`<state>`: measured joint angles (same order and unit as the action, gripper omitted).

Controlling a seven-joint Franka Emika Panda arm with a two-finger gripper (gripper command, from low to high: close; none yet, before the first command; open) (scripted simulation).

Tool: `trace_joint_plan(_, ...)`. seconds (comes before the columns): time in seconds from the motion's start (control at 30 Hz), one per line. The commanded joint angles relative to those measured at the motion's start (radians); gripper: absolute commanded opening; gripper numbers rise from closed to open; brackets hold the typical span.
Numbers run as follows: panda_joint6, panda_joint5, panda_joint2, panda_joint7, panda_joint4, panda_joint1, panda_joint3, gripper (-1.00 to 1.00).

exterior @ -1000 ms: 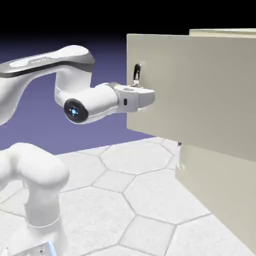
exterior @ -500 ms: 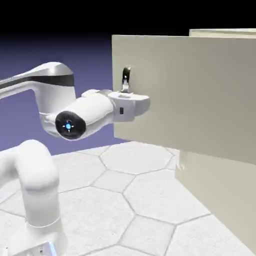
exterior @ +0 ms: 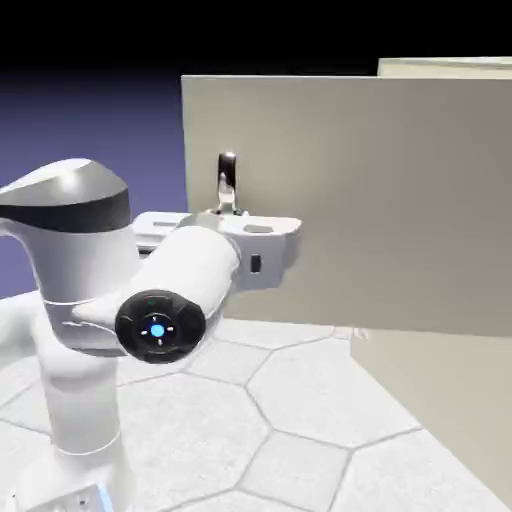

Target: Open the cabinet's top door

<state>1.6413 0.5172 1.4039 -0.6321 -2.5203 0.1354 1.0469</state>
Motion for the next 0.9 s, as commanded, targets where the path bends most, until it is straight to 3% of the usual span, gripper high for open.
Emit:
trace_joint_plan(0.0,-0.034,-0.015,-0.005,0.003,0.036,0.023,0.021,-1.0)
trace_joint_plan(0.87,-0.74,-0.149,-0.008,0.156,0.979,0.689,0.285,-1.0)
